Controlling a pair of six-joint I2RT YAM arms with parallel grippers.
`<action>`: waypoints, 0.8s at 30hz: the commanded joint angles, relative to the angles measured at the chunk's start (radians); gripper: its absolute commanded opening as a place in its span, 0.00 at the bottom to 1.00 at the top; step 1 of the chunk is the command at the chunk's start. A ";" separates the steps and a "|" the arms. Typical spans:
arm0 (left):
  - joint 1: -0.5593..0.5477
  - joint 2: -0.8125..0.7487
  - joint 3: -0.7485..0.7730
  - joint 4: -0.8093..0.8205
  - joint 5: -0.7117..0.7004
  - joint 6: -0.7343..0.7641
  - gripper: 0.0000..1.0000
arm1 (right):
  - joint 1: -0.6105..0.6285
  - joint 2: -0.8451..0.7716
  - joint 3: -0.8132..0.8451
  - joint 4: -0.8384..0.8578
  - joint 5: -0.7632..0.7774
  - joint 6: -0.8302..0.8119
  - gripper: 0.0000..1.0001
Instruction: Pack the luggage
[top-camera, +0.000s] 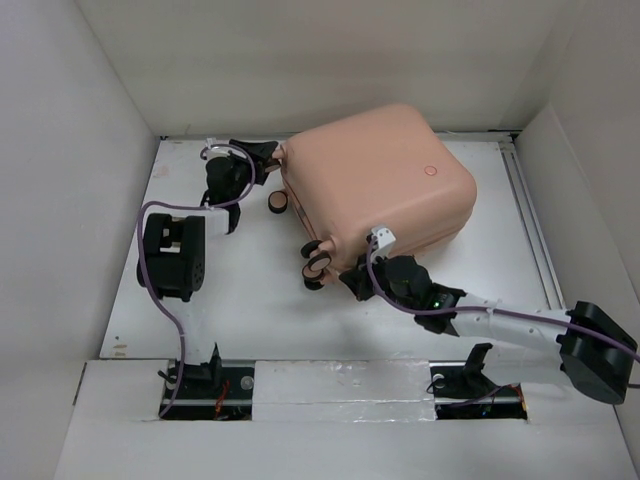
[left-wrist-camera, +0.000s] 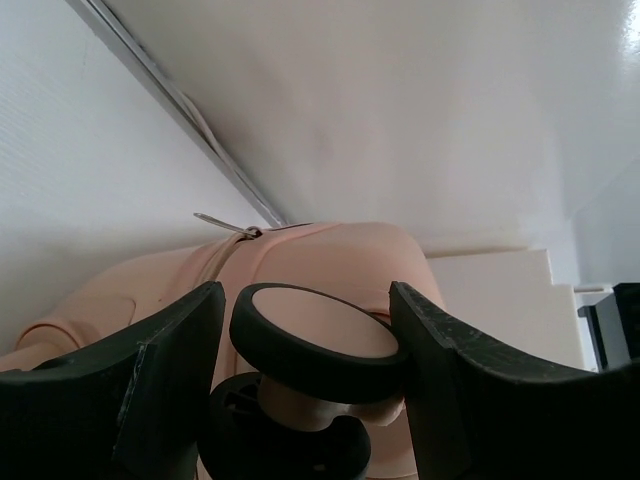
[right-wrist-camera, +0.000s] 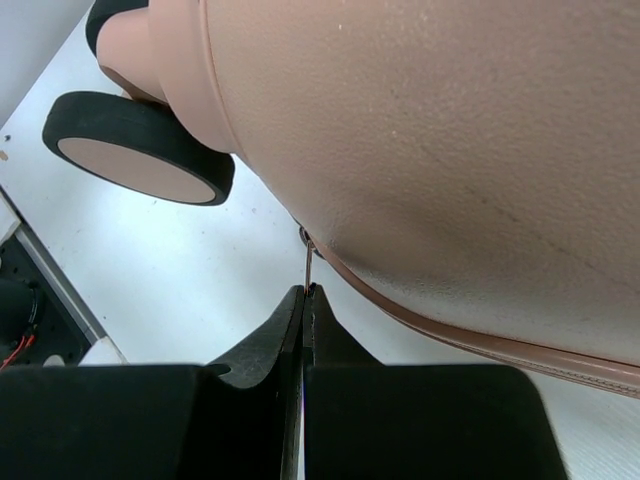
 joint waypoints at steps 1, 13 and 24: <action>-0.013 -0.004 -0.022 0.142 -0.010 -0.054 0.01 | 0.030 -0.050 0.004 0.040 -0.052 0.013 0.00; -0.003 -0.383 -0.405 0.234 -0.131 0.077 0.00 | -0.270 -0.163 0.045 -0.014 -0.262 -0.008 0.00; -0.045 -0.721 -0.777 0.222 -0.139 0.136 0.00 | -0.587 -0.168 0.196 -0.152 -0.436 -0.085 0.00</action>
